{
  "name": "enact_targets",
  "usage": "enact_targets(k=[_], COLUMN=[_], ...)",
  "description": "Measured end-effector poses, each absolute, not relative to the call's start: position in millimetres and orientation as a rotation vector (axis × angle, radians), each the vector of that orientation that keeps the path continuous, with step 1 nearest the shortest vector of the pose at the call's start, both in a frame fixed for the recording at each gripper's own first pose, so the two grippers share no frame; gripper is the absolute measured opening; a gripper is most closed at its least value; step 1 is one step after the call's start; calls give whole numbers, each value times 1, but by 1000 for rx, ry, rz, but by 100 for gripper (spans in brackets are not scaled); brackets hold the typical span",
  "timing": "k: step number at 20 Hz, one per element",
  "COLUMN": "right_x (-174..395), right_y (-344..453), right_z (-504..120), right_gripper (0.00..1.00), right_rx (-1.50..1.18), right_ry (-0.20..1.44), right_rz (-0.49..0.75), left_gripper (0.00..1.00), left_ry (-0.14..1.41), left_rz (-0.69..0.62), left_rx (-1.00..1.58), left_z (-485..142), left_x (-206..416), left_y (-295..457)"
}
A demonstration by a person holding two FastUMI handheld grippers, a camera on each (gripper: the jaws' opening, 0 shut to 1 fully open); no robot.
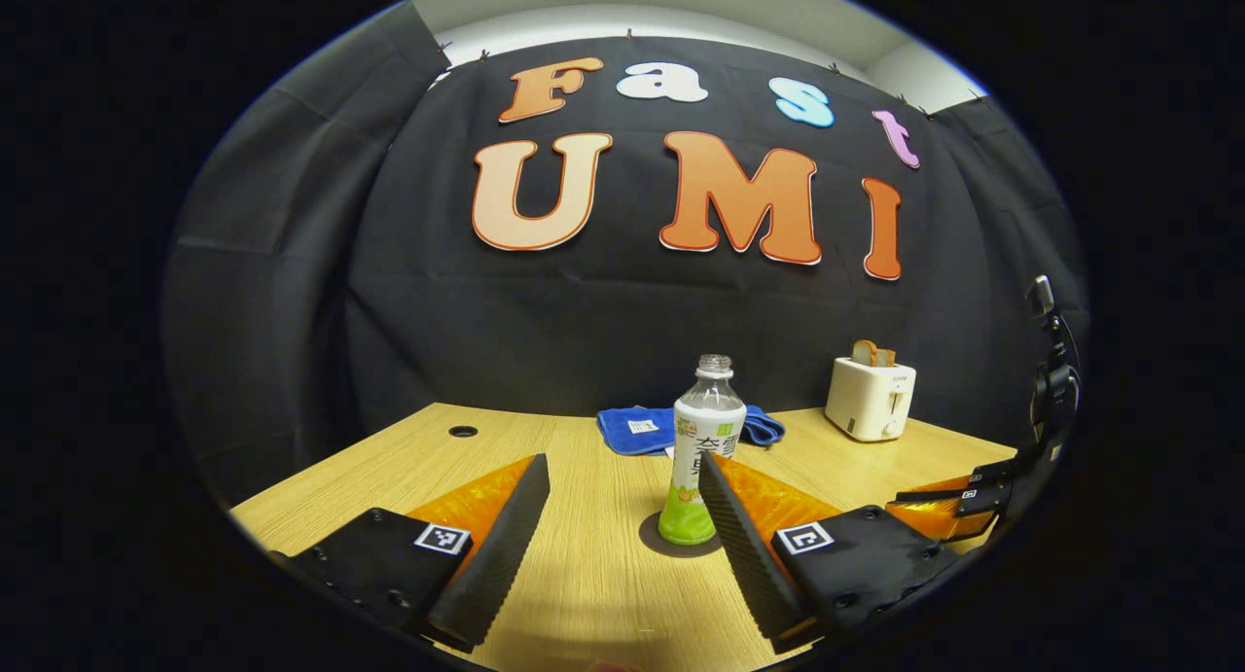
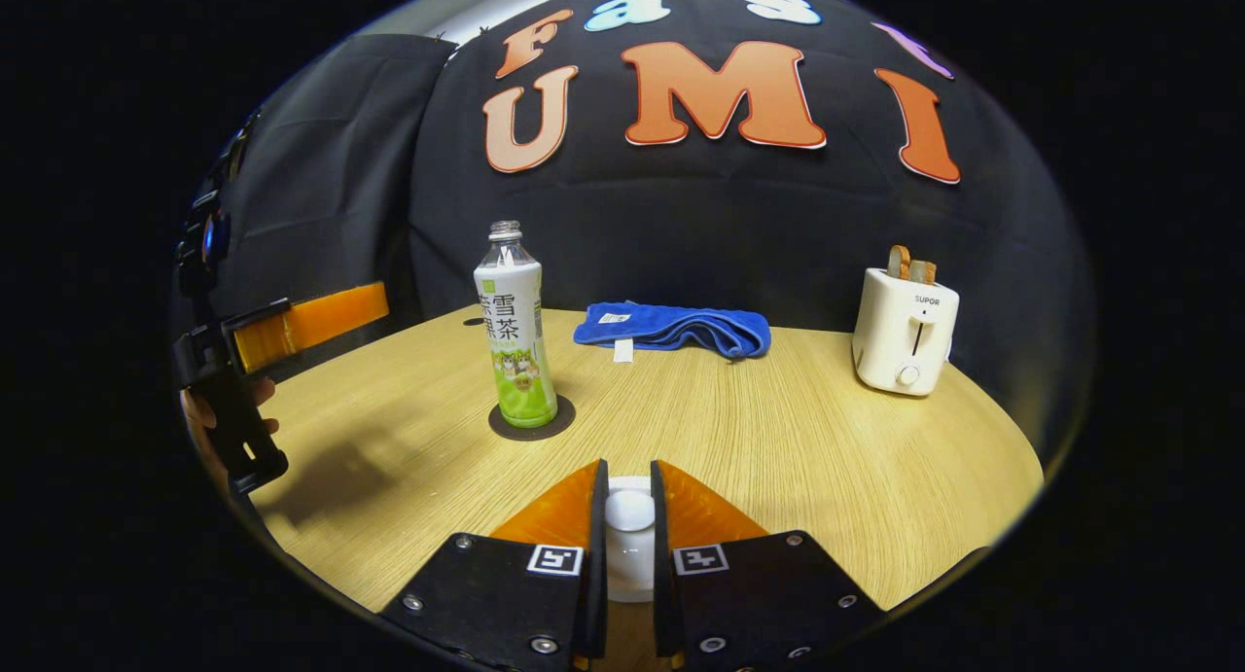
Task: Open the teacup lid with one hand, grasp the water bottle and pour water into the teacup with the other hand; after pouring, place the water bottle on the coaster and then close the teacup lid.
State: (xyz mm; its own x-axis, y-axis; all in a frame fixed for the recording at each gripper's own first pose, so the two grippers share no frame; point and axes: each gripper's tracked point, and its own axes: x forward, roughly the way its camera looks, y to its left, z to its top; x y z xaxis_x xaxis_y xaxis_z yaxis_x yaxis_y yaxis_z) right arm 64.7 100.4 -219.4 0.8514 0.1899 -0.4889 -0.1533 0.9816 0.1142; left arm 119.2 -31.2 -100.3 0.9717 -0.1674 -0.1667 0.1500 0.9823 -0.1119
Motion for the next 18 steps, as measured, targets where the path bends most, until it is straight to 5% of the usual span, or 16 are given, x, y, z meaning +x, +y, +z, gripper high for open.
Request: enact_targets(k=[12,18], right_x=[67,65], right_y=[92,64], right_z=[-169,-104], right_gripper=[33,54], right_rx=[146,154], right_ry=[438,296], right_rz=[180,128], left_gripper=[99,99], left_ry=[130,106], left_rz=[-221,-224], left_rx=[-145,-148], left_z=[-67,-41], left_x=[110,100], left_y=[-50,-48])
